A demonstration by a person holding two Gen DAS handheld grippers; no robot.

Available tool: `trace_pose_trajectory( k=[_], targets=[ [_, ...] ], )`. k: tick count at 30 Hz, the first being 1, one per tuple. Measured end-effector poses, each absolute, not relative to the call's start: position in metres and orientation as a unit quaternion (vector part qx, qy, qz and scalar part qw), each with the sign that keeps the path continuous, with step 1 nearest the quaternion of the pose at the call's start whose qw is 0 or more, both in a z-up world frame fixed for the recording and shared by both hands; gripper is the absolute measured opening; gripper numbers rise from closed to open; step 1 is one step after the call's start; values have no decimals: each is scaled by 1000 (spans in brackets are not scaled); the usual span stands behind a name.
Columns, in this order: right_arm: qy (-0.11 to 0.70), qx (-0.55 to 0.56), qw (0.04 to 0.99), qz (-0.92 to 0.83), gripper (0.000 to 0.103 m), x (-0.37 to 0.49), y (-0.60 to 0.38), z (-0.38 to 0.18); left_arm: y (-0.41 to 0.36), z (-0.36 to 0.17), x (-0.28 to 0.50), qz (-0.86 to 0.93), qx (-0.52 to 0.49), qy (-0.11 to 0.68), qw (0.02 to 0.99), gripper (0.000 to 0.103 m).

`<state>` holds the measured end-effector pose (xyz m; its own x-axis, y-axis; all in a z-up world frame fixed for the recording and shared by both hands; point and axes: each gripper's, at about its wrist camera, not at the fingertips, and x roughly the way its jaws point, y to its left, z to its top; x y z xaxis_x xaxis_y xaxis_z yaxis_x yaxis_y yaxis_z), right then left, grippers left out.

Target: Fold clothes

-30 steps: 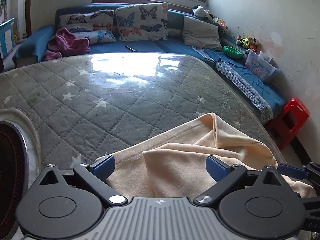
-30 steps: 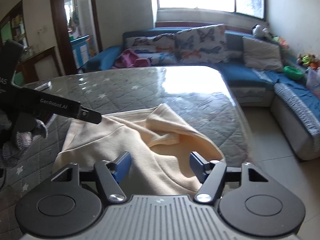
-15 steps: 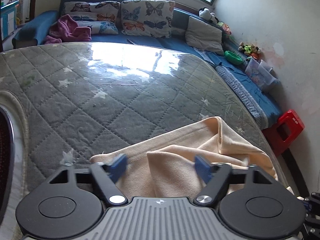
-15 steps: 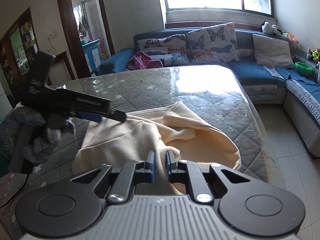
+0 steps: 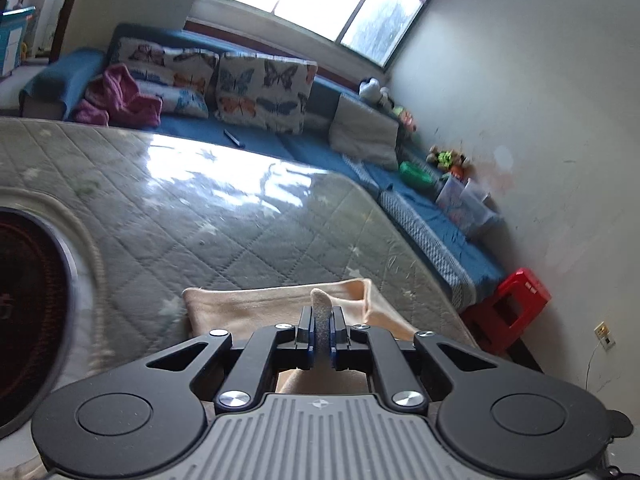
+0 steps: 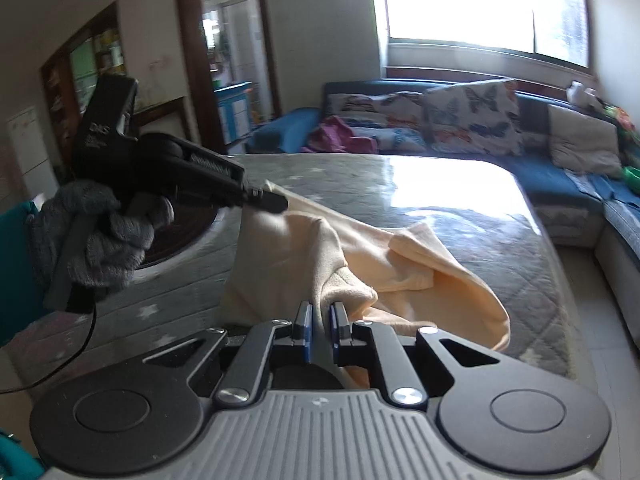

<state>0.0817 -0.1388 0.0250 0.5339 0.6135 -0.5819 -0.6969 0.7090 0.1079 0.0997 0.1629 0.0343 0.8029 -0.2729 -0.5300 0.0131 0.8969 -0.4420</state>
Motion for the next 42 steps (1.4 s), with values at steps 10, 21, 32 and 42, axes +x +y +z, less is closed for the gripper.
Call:
trace_pose_trajectory(
  k=[10,21,32,42],
  targets=[
    [358,-108,778,504,10,22,-93,16,215,11,-31,-12,-190,337,922,8],
    [332,-126,828,433,31,57,-86,26,238,23,-53,23,-145,329,933,45],
    [333,-179,848,371,39,124,-69,-17,177,0,30,-37,-45,375,925,49],
    [333,-205,839,380,36,138,-49,-34,163,-25,68,-43,-34,414,909,52]
  ],
)
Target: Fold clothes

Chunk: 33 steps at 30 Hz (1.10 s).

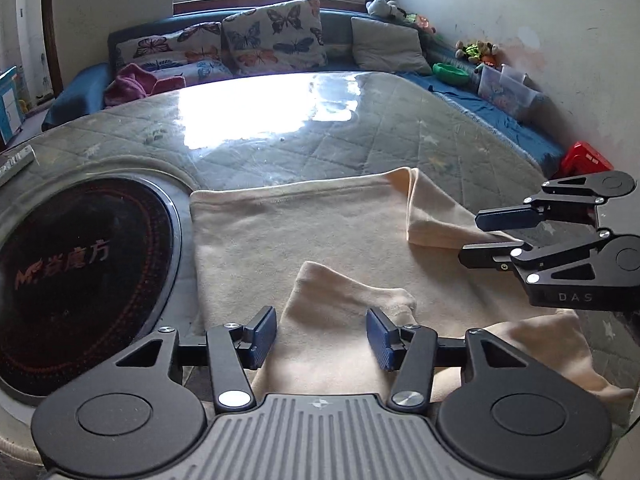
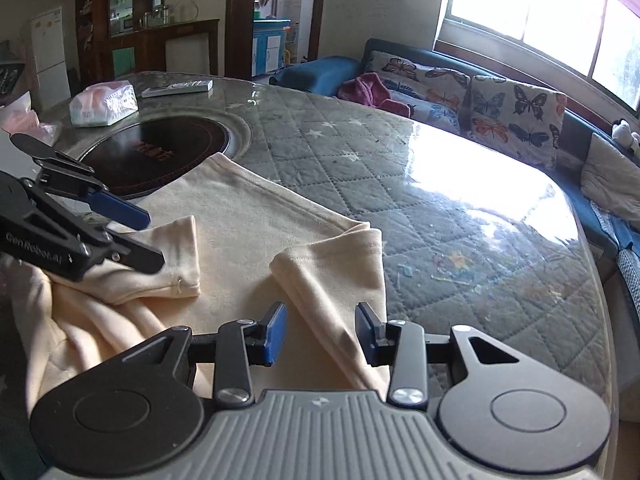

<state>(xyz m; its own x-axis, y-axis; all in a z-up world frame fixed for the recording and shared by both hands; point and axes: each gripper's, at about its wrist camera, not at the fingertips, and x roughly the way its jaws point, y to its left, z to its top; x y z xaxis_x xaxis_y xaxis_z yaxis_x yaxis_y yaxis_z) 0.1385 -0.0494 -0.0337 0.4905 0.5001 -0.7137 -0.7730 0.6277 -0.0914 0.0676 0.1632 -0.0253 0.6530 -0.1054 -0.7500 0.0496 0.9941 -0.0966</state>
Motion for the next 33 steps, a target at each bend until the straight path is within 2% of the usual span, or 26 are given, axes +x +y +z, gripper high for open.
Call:
trace_pose_trajectory(
  k=[1,2,5,10,20,22,24,27,29,31,33],
  targets=[
    [333,-207,838,379,32,141,-48,-35,163,-25,67,-44,-32,412,909,52],
    [333,-212,837,378,21,142,-47,-37,162,-26,67,-45,-30,410,910,47],
    [322,-218,846,365,8,148,-48,-37,162,-25,65,-44,-21,404,914,30],
    [314,-194,878,306,7,174,-63,-33,173,-24,63,-34,-43,397,916,14],
    [344,-145,895,245,14,191,-98,-33,184,-19,53,-16,-79,380,921,4],
    [338,-142,894,257,15,180,-100,-25,186,-17,50,-16,-85,375,923,4],
    [335,-140,890,276,21,166,-100,-19,186,-15,49,-20,-87,373,924,5],
    [338,-138,876,316,27,143,-93,-13,183,-14,49,-20,-80,369,926,11],
    [336,-143,868,335,29,129,-86,-11,180,-14,50,-15,-73,371,926,41],
    [332,-149,861,356,31,114,-80,-9,178,-17,52,-11,-64,373,925,48],
    [327,-154,855,373,32,102,-74,-6,177,-21,55,-11,-58,377,924,47]
  ],
)
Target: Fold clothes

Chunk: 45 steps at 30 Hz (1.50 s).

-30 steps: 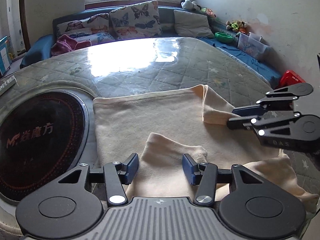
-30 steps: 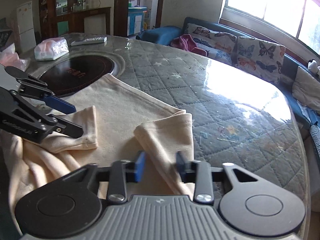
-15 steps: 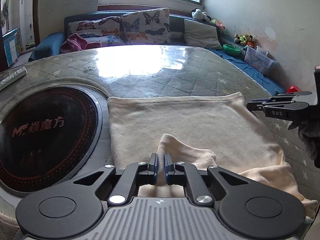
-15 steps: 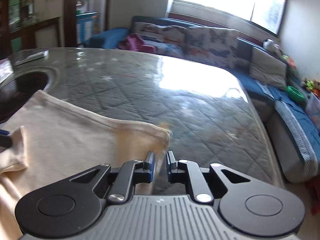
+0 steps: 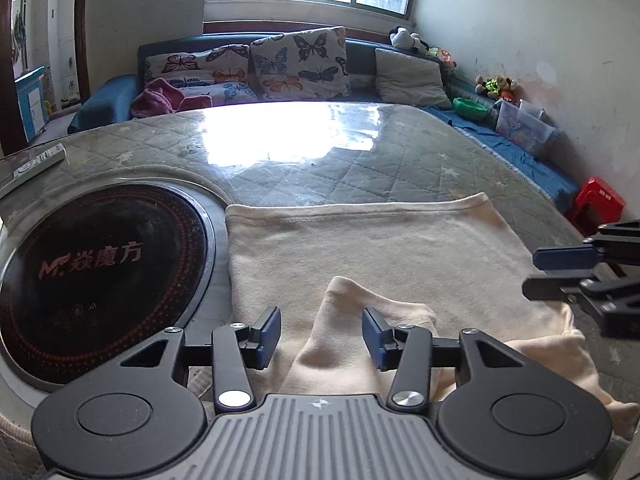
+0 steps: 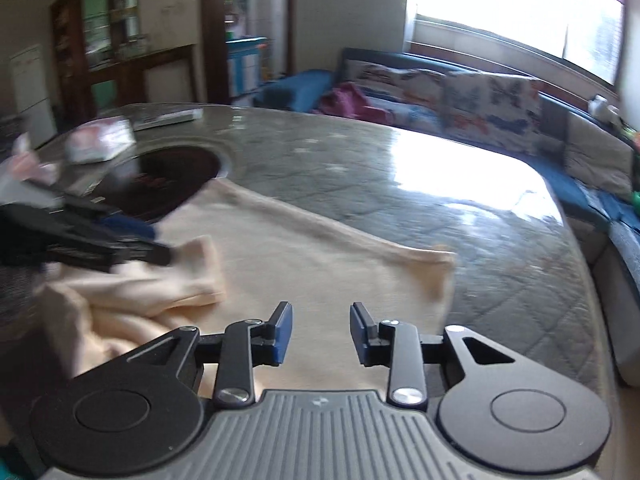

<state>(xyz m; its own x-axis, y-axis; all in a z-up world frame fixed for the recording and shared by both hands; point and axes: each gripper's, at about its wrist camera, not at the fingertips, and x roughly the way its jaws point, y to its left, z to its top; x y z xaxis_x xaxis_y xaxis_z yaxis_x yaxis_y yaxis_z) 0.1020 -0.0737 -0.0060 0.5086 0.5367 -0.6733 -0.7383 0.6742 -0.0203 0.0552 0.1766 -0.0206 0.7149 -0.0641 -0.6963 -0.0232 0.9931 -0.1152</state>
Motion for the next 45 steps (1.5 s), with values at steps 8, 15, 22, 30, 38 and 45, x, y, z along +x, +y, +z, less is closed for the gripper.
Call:
trace_pose_trajectory(
  k=[8,15,22,30,38,45],
  targets=[
    [322,-175,834,413,33,70,-54,-5,174,-27,54,-30,-53,365,929,4],
    [314,-199,821,433,34,50,-41,-5,217,12,11,26,-121,293,948,3],
    [302,-220,805,460,34,35,-18,-4,270,38,-60,117,-166,231,951,3],
    [304,-241,773,502,33,21,20,-9,314,20,-121,223,-199,239,924,3],
    [317,-251,747,528,32,5,53,-20,319,-14,-145,247,-213,272,905,3],
    [338,-243,749,516,24,4,60,-29,322,-24,-148,243,-224,280,901,3]
  ],
)
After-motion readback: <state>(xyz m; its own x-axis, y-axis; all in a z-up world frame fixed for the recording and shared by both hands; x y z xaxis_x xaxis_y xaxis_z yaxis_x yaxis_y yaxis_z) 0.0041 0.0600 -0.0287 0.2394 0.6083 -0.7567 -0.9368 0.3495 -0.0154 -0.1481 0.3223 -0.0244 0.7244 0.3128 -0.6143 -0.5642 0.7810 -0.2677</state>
